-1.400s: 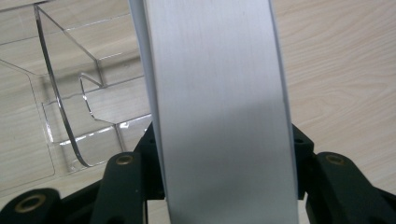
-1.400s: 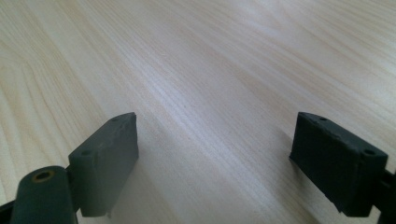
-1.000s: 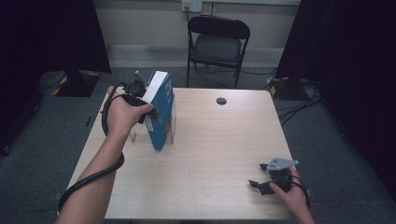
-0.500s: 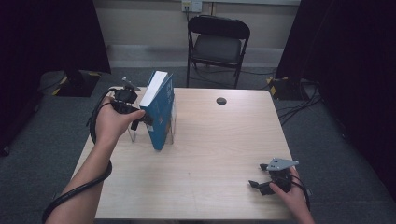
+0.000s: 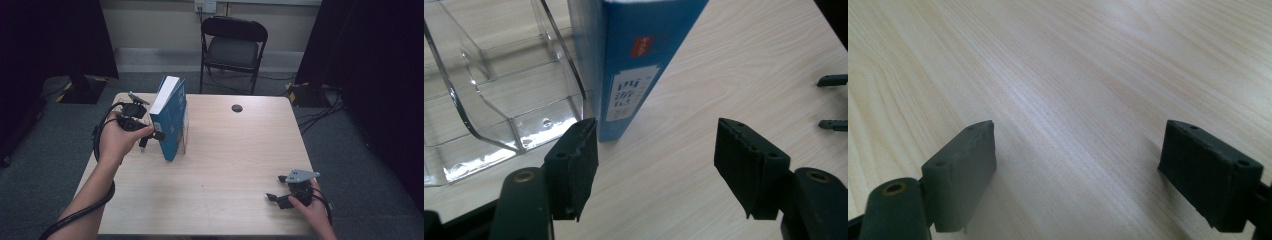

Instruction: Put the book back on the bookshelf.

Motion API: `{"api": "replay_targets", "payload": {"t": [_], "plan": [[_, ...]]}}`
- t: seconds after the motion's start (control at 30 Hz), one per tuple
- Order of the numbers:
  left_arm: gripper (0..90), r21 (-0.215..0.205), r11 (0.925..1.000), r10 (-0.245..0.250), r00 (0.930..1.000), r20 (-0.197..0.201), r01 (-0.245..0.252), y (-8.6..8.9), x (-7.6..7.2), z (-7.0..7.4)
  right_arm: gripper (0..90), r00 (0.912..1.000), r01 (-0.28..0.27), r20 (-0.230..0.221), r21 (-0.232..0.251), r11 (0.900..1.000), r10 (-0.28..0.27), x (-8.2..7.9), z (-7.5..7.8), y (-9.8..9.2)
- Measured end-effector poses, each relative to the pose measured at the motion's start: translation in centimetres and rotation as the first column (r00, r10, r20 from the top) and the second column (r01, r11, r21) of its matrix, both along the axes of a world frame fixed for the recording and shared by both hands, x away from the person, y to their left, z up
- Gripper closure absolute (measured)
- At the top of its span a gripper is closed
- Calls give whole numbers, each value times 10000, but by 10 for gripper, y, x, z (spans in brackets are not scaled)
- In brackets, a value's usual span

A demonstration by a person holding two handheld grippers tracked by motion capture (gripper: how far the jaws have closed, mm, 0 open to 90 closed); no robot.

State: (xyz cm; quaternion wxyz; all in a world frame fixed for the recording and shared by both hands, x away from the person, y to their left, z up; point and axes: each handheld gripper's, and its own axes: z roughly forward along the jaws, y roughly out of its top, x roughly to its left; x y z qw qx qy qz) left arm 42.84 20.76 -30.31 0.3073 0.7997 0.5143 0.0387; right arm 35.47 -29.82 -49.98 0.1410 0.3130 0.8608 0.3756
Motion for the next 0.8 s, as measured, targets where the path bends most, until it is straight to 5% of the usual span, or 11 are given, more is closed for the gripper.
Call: {"api": "replay_targets", "payload": {"t": [0.8], "plan": [[283, -377, 9974, -603, 9980, 173, 609, 17, -20, -39, 138, 10000, -44, -8, -10, 10000, 44, 0, 0, 0]]}}
